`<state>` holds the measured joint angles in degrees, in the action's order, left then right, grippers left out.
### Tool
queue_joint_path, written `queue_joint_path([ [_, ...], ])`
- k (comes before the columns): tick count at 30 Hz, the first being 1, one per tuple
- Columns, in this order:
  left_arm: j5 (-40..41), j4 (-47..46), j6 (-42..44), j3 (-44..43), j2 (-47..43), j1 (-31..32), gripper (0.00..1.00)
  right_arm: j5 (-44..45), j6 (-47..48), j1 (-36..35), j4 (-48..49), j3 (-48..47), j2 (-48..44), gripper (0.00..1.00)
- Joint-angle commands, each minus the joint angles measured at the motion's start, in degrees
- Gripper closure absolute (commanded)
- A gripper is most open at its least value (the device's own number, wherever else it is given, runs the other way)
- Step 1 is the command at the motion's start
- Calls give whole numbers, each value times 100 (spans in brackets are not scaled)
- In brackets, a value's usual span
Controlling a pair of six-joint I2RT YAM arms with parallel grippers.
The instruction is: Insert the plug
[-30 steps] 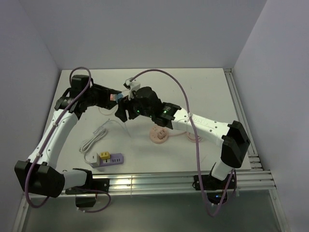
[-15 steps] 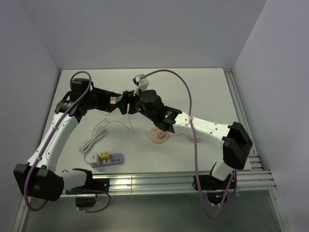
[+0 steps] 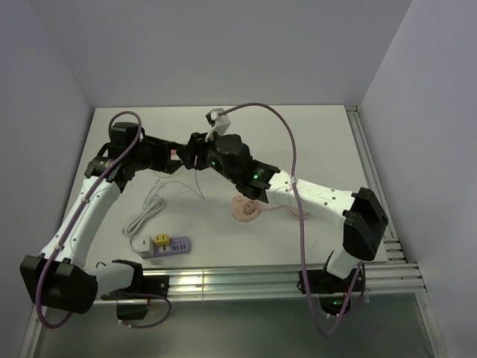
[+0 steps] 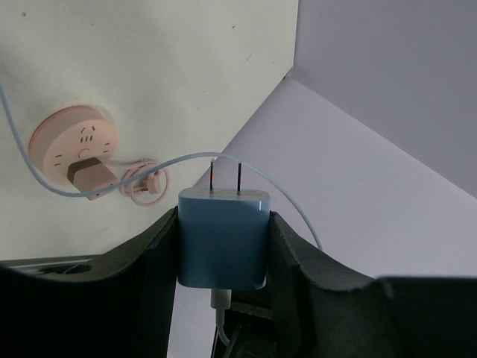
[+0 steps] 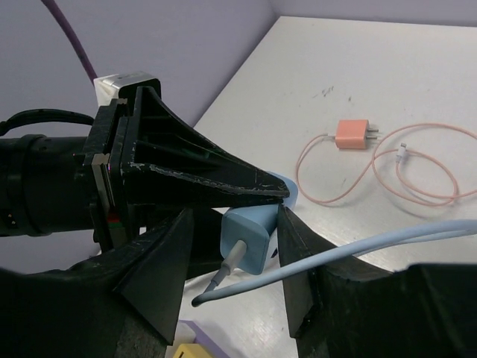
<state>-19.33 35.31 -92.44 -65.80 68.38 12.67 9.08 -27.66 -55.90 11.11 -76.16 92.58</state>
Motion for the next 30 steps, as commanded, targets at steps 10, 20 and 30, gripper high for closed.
queue_joint_path([
  [10, 8, -375, -195, 32, -202, 96, 100, 207, -47, -132, -241, -408, 270, 43],
  [20, 9, -516, -265, 155, -325, 113, 100, 481, 24, -228, -381, -513, 366, 44],
  [30, -133, -982, 217, 393, -308, 87, 54, 744, 138, -220, -1049, -796, 376, 100],
])
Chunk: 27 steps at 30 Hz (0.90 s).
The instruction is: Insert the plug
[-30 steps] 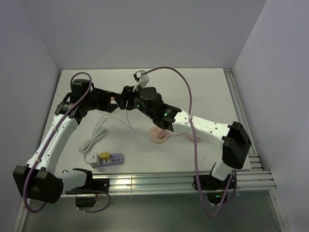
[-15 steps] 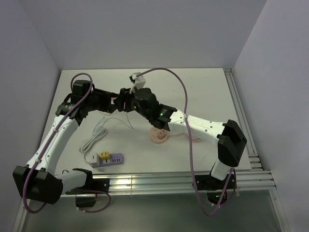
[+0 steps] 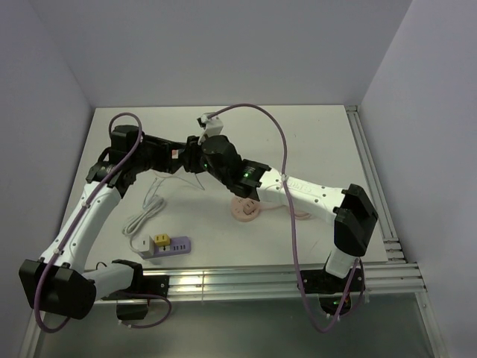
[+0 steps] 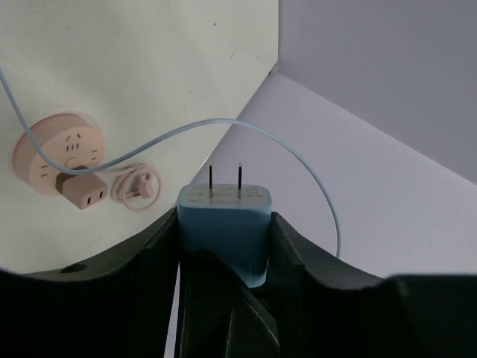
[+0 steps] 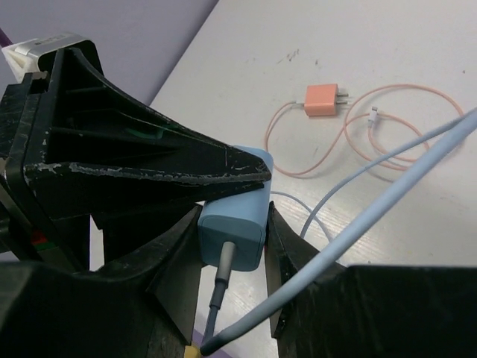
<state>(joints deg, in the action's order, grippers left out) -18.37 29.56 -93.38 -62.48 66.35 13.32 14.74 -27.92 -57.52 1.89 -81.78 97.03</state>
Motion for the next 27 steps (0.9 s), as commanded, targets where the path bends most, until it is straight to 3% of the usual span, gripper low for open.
queue_joint_path([
  [1, -124, -329, 469, 26, -70, 4, 46, 100, 216, -32, -145, -164, -123, 100],
  [3, 218, 152, 873, -132, -52, -40, 33, -285, 296, 152, -390, 4, -272, 100],
  [5, 649, 313, 1058, -142, -104, -93, 27, -777, 384, 337, -1071, -222, -264, 100],
  [10, 1633, 629, 1717, -107, -472, -225, 24, -1430, 753, 584, -2956, -1129, 79, 100],
  [11, 1818, 665, 1849, -98, -534, -233, 12, -1474, 753, 584, -3210, -1069, 27, 100],
  [17, 2417, 263, 2745, 7, -1018, -234, 12, -1808, 683, 566, -4231, -341, -895, 100],
  [21, 2153, -221, 3290, 262, -1071, -216, 15, -2661, 560, 514, -4663, 108, -1353, 100],
  [24, 1006, -1447, 3826, 857, -1054, -137, 17, -3379, 419, 426, -4356, 513, -1861, 100],
  [27, 2, -1970, 3758, 1245, -966, -128, 17, -3426, 349, 417, -3987, 812, -2311, 100],
])
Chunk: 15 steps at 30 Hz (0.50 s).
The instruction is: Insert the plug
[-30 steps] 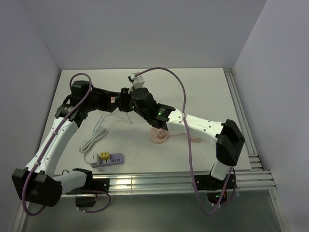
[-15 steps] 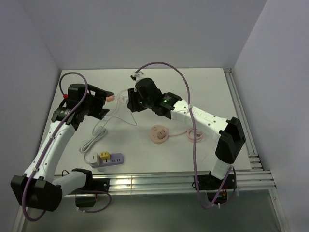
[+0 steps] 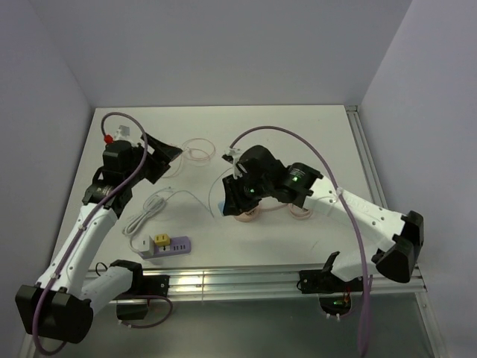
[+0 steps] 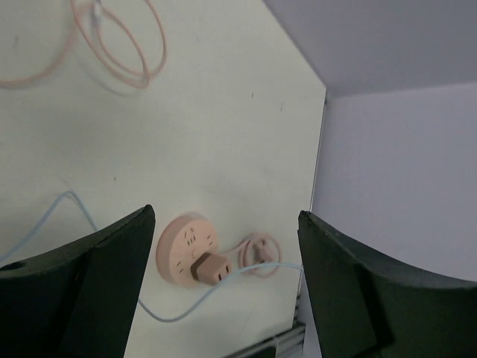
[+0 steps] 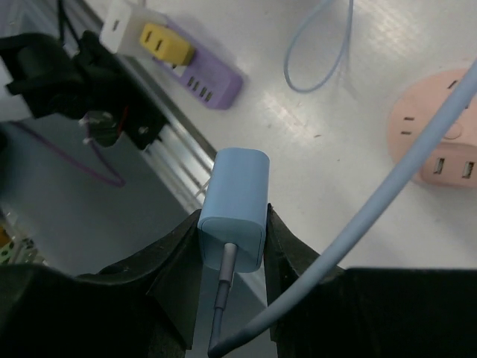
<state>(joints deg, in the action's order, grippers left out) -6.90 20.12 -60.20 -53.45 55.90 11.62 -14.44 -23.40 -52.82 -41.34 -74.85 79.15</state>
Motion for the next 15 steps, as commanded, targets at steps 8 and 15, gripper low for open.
queue_joint_path([
  [8, -2612, -1624, 377, 713, 843, 165, 14, 37, 810, -36, -480, -56, 29, 100],
  [15, -3292, -1916, 861, 889, 1160, 604, 13, -428, 942, -36, -155, 128, -181, 100],
])
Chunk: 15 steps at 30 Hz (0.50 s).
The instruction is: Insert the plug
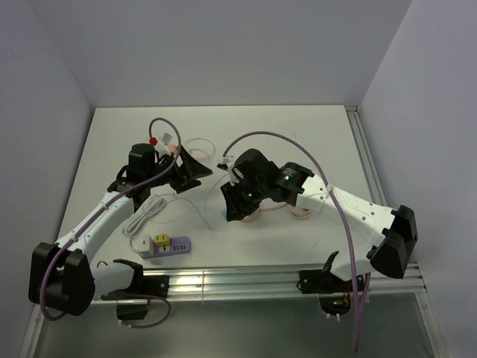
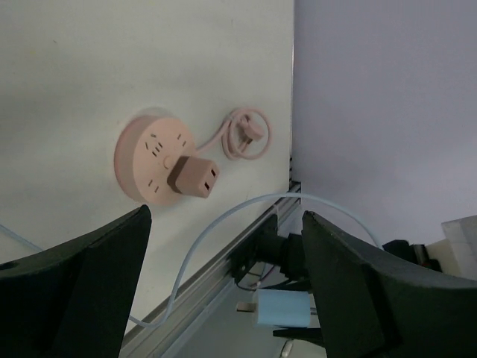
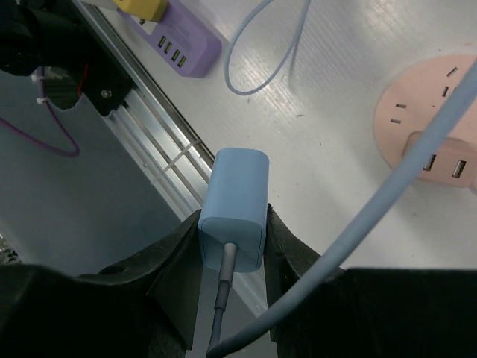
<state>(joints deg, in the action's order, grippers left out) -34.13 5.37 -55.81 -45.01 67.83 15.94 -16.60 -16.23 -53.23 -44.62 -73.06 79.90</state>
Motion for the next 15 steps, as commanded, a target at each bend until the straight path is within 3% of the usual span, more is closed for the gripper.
queue_joint_path([
  [1, -560, -414, 457, 71, -42, 207, 13, -290, 234, 6, 251, -42, -282, 100],
  [8, -411, -405, 624, 335, -60, 620, 17, -256, 225, -3, 270, -147, -414, 100],
  [11, -139, -256, 677, 388, 37, 770, 34, -256, 243, 23, 156, -279, -423, 100],
  [12, -77, -203, 677, 388, 133, 778, 46, -221, 269, 32, 112, -323, -422, 100],
  [14, 55, -141, 712, 301, 274, 779, 59, -142, 278, 67, 41, -385, -405, 100],
  [15, 143, -98, 712, 248, 396, 787, 80, -133, 296, 94, 15, -411, -387, 100],
])
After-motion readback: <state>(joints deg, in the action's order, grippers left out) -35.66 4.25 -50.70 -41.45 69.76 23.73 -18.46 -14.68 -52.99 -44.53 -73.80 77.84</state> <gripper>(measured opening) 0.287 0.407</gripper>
